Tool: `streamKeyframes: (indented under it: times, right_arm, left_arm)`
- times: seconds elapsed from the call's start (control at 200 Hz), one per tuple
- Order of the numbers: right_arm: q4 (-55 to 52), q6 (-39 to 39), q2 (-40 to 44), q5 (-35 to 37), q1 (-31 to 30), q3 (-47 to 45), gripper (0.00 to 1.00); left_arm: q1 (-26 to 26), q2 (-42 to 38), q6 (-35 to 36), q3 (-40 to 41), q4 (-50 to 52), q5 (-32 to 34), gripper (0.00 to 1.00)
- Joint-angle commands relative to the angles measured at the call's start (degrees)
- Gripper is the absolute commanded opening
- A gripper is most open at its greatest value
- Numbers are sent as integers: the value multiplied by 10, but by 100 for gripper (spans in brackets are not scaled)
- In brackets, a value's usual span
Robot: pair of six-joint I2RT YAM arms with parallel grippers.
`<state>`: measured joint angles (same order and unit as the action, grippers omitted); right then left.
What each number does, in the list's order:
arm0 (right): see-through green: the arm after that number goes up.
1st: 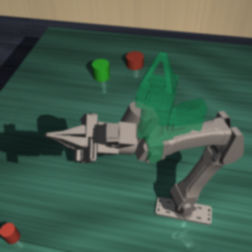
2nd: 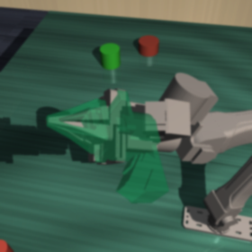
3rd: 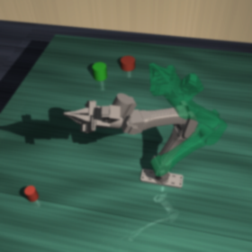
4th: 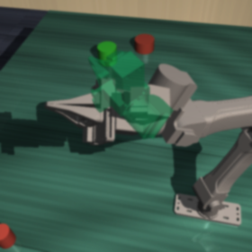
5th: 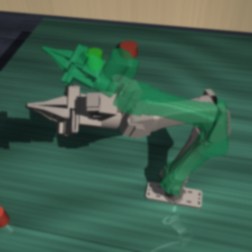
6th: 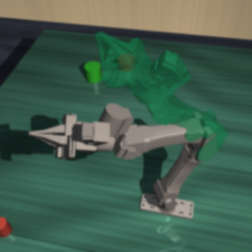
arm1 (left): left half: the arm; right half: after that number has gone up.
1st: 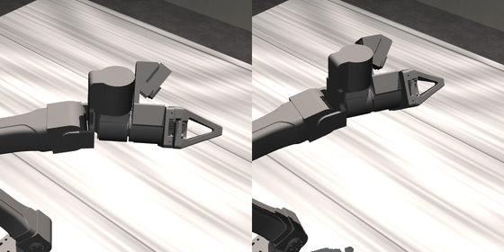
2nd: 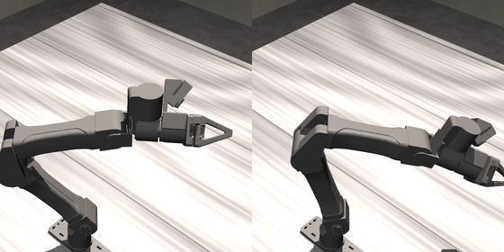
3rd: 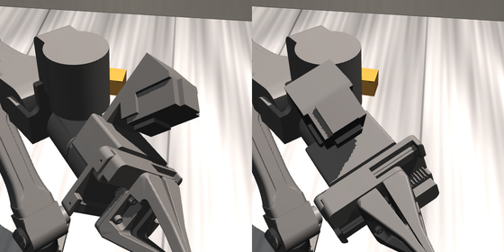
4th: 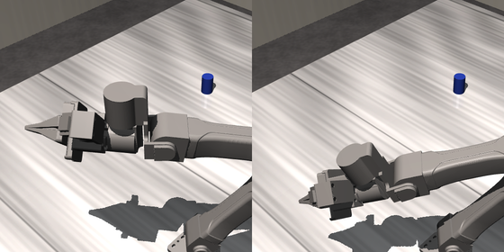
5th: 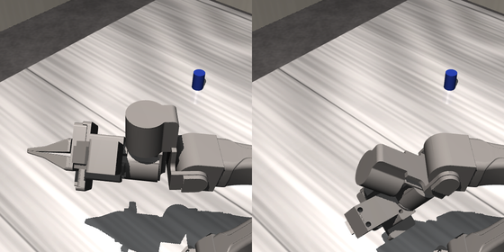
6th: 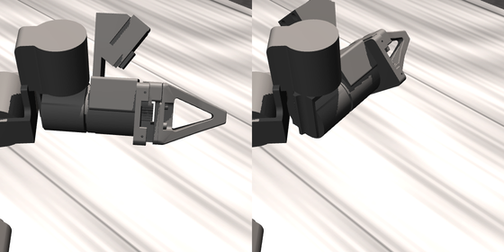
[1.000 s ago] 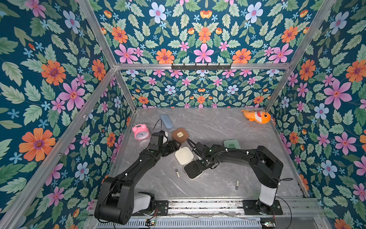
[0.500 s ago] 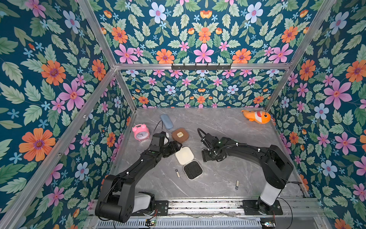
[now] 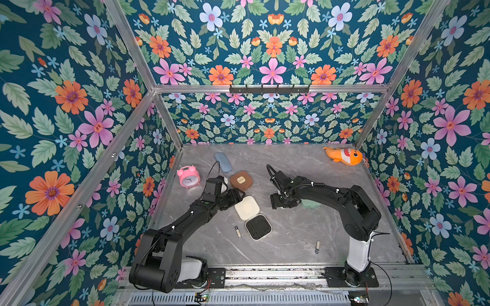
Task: Organize nail clipper sets
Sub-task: Pick up the nail clipper from the center of the board.
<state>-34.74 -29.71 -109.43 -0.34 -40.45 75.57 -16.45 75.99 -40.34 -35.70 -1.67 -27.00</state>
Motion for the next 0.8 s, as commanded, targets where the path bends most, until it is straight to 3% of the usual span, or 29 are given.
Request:
streamKeyframes:
  times: [0.0,0.585,0.795]
  right_arm:
    - [-10,-5,15,-6,-4,-7,75]
    - [-74,48,-79,25,23,101,75]
    - [-76,55,-102,-10,45,123,58]
  left_arm:
    - [0,8,3,-2,-11,-2,75]
    - [0,13,1,4,-16,-4,75]
    - [0,13,0,3,-15,-6,75]
